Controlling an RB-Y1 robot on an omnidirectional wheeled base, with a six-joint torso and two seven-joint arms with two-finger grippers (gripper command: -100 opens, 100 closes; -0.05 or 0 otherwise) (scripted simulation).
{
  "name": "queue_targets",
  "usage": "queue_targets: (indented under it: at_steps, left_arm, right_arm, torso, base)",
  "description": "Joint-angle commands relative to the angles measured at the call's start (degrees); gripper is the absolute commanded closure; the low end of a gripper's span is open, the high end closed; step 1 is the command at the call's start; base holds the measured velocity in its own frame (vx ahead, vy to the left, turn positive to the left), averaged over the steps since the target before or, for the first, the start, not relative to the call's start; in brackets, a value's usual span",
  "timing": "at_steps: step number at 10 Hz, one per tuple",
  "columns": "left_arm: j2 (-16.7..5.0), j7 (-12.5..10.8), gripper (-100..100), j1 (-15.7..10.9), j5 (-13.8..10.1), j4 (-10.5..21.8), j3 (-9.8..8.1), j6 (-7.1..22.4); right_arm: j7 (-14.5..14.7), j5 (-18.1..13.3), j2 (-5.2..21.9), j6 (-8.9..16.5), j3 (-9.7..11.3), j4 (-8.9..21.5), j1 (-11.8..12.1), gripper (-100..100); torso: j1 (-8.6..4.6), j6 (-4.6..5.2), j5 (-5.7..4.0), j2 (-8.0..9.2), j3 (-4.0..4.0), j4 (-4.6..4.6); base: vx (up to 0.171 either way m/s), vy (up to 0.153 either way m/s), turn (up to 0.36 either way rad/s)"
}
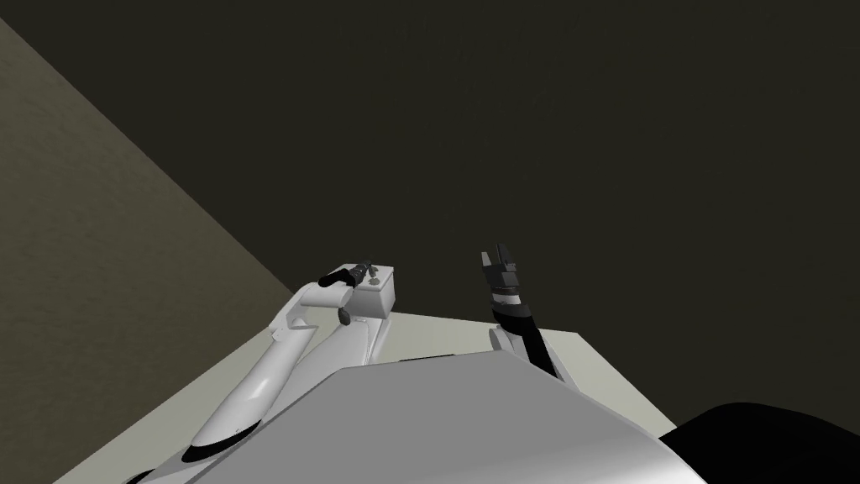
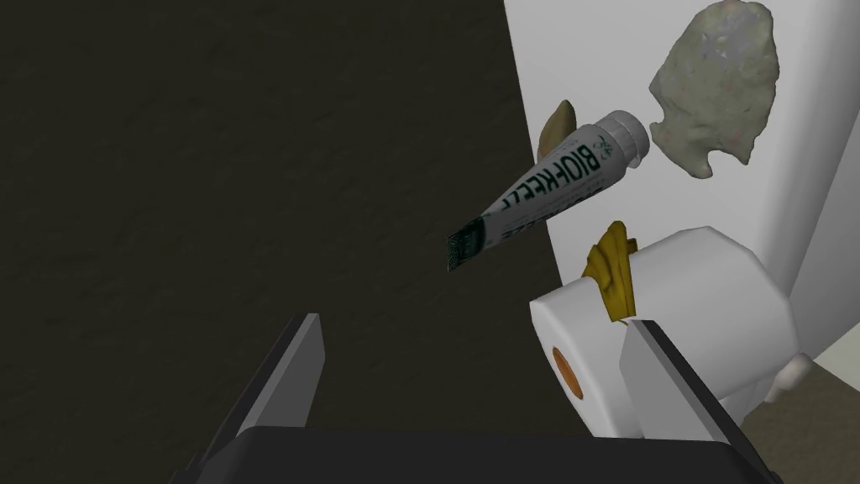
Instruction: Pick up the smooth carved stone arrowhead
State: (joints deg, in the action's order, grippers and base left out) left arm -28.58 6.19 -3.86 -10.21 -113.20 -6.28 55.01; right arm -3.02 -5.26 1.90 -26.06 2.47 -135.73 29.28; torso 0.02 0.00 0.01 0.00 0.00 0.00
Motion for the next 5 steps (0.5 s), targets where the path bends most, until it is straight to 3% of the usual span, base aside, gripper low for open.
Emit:
queue_targets:
  at_steps: [1, 2, 3, 5]
  left_arm:
    - [-0.5, 0.4, -100, -0.9, -0.1, 0.9, -0.15, 2.9]
    - [-0.5, 0.4, -100, -0.9, -0.1, 0.9, -0.15, 3.1]
    - [-1.5, 1.0, -100, -2.7, -0.3, 2.8, -0.47, 5.2]
    - [-1.5, 1.0, -100, -2.7, -0.3, 2.8, -0.47, 6.7]
  right_arm:
    - [0.0, 0.0, 0.0, 0.0, 0.0, 0.0, 0.0, 0]
    - [0.0, 0.0, 0.0, 0.0, 0.0, 0.0, 0.0, 0]
    - [0.0, 0.0, 0.0, 0.0, 0.0, 0.0, 0.0, 0]
    - [0.0, 0.0, 0.0, 0.0, 0.0, 0.0, 0.0, 0]
  torso:
    - [0.00, 0.00, 0.00, 0.00, 0.00, 0.00]
    - [0.01, -0.02, 0.01, 0.00, 0.00, 0.00]
    - [0.00, -0.03, 0.00, 0.00, 0.00, 0.00]
    - [0.01, -0.02, 0.01, -0.01, 0.00, 0.00]
  base:
    - [-0.003, 0.009, -0.059]
    - [0.000, 0.006, 0.001]
    - [0.001, 0.006, -0.089]
    - [-0.001, 0.008, -0.025]
